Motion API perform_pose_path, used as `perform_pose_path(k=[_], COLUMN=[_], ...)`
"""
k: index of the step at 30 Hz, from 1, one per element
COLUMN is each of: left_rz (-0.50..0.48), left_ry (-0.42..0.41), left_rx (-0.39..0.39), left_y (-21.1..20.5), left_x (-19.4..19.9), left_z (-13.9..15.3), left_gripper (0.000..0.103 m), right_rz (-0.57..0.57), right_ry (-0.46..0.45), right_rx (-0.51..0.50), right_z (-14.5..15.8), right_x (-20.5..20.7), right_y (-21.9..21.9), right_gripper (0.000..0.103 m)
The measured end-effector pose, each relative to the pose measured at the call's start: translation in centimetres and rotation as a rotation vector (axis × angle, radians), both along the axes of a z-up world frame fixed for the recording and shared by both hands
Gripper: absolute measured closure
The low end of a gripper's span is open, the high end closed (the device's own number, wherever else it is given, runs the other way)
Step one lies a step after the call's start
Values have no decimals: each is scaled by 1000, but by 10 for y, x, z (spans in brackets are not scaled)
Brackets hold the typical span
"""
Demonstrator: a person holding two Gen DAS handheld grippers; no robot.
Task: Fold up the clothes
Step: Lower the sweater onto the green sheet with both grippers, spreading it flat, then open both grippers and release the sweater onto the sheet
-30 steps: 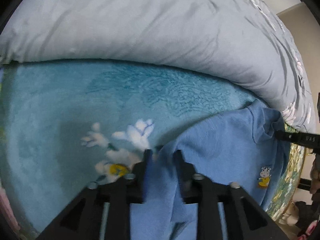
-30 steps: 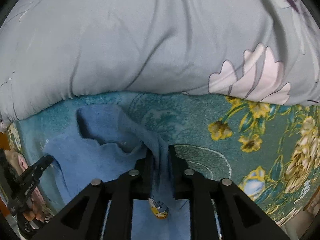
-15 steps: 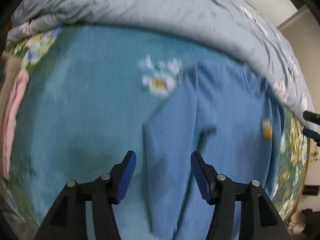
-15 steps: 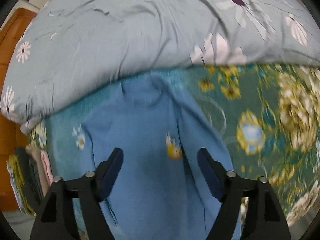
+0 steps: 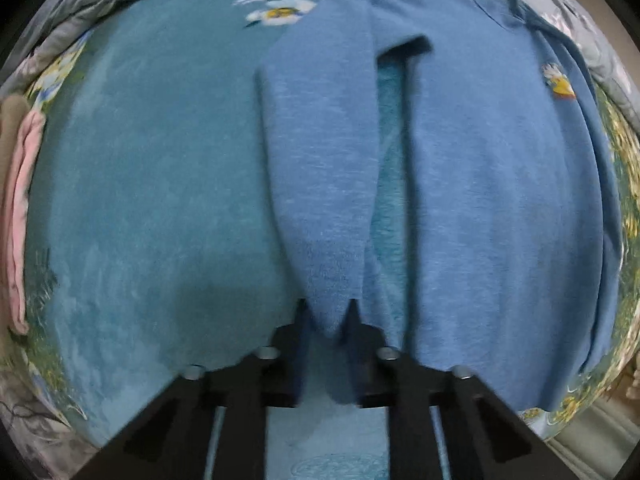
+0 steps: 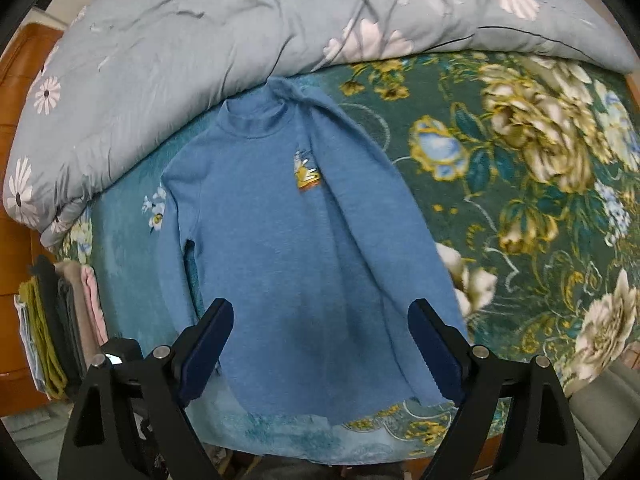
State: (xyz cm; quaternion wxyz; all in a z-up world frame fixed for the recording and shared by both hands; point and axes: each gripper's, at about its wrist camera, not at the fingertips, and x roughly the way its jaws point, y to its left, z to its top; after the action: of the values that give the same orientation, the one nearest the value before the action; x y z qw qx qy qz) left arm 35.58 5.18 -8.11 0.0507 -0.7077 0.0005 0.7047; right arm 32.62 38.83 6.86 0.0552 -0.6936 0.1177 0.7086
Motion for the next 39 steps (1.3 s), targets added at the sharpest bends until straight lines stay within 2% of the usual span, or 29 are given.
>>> perform_pose_path(k=[4,9,15,17,21,23,26,29,34,39], left_rz=[110,313,399,426,444,439,449,442,390,277], left_ry=[57,131,134,114,114,146,211,268,374,524], left_rx=[42,35,-24,-27,20,28,80,124,187,192], left_y=[-31,-108,-184,-201,-207,-208,-200,-182,-142,-91], left_x=[-11,-44,-94,-104,-123,-123,-111,-87,-48,-24], left_z=[21,47,57,57,59,67,86,109,161,236], left_gripper=[98,98,98,94,92,84,65,61,56,49], right_rz=[-43,-97,-141,-146,-150,-143,-132,-118,-3,161], right_ry=[25,55,74,86,110,123,141,167,388,727], right_rx=[1,2,-1,5,20,29,42,55,88,106], right_z=[15,33,43,49,61,66,74,84,144,227], right_x=[11,26,41,46,54,58,64,70,61,60], right_y=[11,25,36,40,48,51,56,59,48,25], right_gripper=[13,13,13,13,13,13,13,13,13,13])
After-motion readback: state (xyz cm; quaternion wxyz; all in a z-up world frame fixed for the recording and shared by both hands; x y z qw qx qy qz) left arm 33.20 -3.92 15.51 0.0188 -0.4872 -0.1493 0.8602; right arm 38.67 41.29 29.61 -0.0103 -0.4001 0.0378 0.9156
